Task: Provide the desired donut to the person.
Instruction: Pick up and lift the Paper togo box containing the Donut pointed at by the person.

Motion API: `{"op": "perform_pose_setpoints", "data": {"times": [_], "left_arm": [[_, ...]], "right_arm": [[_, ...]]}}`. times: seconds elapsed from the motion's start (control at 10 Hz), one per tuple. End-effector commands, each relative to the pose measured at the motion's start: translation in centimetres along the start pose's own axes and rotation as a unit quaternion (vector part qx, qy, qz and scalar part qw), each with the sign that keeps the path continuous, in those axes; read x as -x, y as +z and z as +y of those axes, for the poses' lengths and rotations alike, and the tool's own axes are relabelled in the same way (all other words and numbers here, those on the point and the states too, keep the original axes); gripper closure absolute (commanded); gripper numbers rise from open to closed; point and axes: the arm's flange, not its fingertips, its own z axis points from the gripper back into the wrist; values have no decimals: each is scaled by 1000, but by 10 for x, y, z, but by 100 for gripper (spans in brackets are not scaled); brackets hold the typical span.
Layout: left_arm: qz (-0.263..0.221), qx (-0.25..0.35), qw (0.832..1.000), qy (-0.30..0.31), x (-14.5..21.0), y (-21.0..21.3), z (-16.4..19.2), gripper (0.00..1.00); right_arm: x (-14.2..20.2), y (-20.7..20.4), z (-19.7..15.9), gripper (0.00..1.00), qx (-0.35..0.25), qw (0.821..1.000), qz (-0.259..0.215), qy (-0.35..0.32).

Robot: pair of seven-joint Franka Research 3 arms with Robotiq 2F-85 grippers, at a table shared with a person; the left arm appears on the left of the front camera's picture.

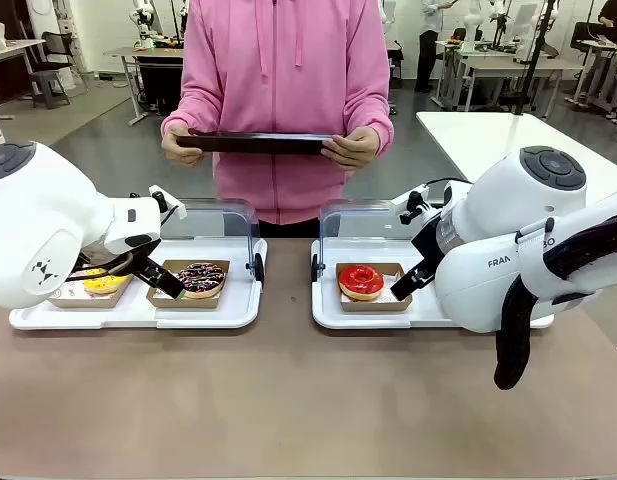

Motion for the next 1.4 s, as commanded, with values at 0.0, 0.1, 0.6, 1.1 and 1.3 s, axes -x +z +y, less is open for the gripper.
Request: {"op": "perform_pose_setpoints", "data": {"times": [0.0, 0.1, 0.6, 1.1, 1.3], "left_arm": [[0, 0, 1000, 0, 0, 0, 0, 0], [0, 0, 1000, 0, 0, 0, 0, 0], [0, 0, 1000, 0, 0, 0, 0, 0], [0, 0, 1000, 0, 0, 0, 0, 0], [0, 0, 1000, 0, 0, 0, 0, 0]], "right_arm": [[0, 0, 0, 0, 0, 1000, 0, 0], [0, 0, 0, 0, 0, 1000, 0, 0], [0, 0, 0, 0, 0, 1000, 0, 0], [0, 0, 0, 0, 0, 1000, 0, 0], [0, 0, 0, 0, 0, 1000, 0, 0]]}}
